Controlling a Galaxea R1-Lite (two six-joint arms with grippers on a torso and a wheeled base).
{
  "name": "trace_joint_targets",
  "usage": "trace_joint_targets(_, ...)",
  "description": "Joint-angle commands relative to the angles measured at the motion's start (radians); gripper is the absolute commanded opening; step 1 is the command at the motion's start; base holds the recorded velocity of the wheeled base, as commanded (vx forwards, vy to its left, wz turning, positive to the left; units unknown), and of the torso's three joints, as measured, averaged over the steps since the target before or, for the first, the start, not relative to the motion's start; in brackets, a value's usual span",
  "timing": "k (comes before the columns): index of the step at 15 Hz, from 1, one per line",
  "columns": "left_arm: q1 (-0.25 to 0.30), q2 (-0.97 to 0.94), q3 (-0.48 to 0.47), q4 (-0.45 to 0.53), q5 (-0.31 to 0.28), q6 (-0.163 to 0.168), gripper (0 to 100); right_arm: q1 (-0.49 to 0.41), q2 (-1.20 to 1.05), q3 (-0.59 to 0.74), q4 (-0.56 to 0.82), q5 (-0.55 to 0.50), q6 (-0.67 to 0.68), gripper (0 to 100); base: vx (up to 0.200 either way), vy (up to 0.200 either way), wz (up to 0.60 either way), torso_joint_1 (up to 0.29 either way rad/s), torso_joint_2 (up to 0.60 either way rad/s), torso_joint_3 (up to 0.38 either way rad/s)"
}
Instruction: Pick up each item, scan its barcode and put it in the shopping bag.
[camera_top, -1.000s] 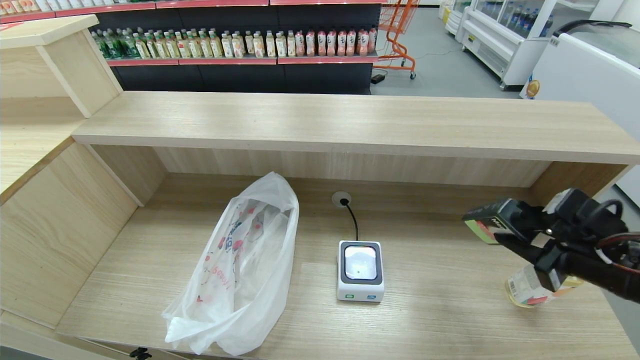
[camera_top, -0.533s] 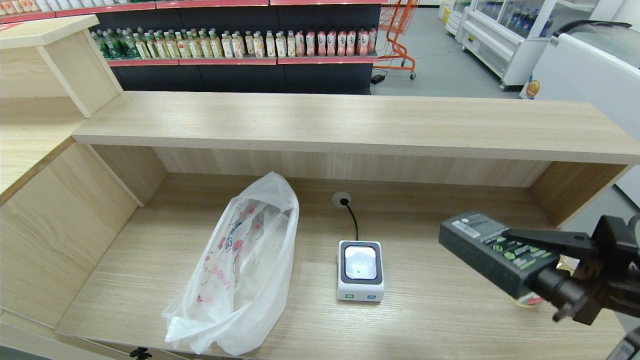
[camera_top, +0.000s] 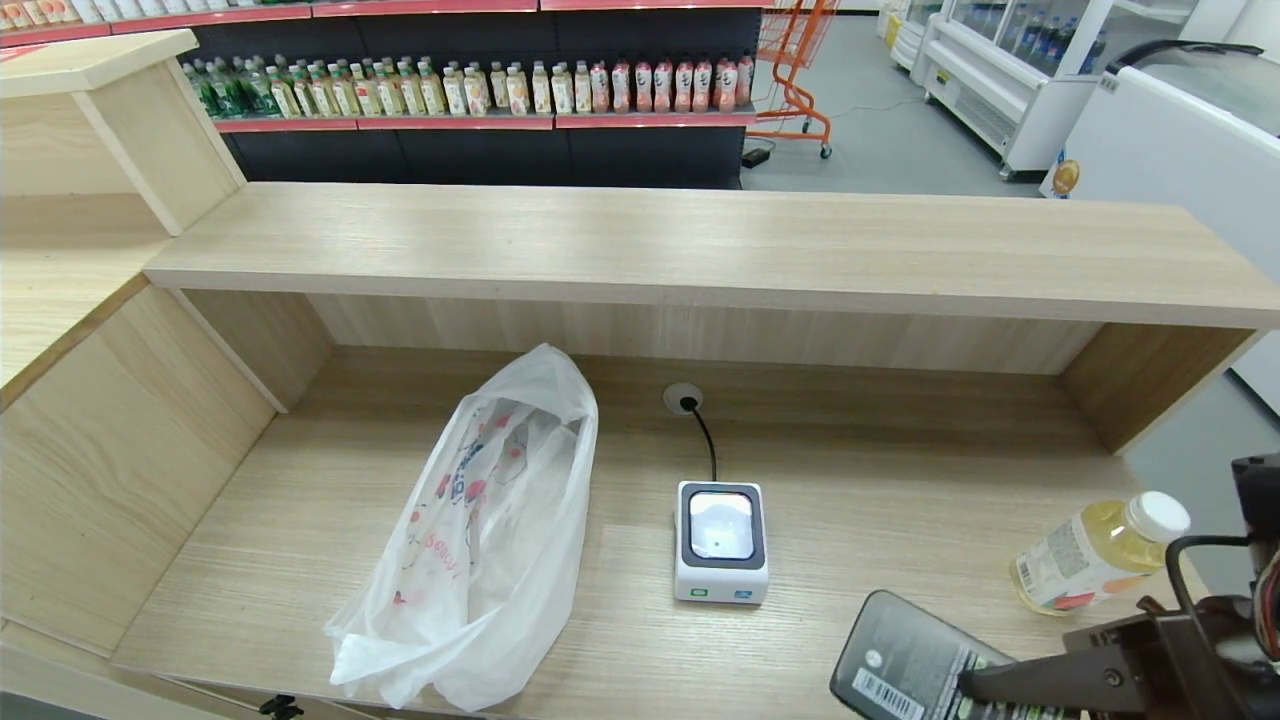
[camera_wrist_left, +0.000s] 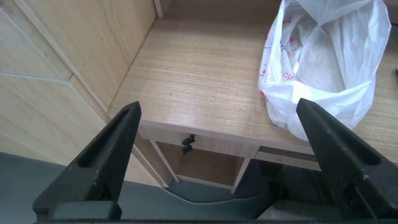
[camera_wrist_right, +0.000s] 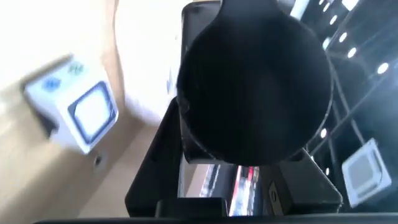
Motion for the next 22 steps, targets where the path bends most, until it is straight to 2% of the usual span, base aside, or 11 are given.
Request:
trace_joint_targets(1,0.000,0.000,0.000,0.000,0.000,0.000,100,0.088,0.028,-0.011,0.002,0.007,-0.006,0,0.000,0.000,0.00,0.000,0.00,0.000)
trace_joint_targets(3,0.002,0.000,0.000,0.000,0.000,0.000,100,0.153,0.063,-0.037,0.002,0.050,-0.047,0,0.000,0.000,0.00,0.000,0.00,0.000)
trace_joint_targets(8,0.000,0.000,0.000,0.000,0.000,0.000,100,0.153,0.089,-0.046,-0.035,0.050,-0.050,0,0.000,0.000,0.00,0.000,0.00,0.000)
trace_joint_targets(14,0.000,0.000,0.000,0.000,0.000,0.000,100,0.154,0.129,-0.161,-0.054,0.050,-0.045,0,0.000,0.000,0.00,0.000,0.00,0.000)
trace_joint_targets(22,0.000,0.000,0.000,0.000,0.000,0.000,100,0.188,0.173,-0.186,-0.158,0.050,-0.003,0,0.000,0.000,0.00,0.000,0.00,0.000)
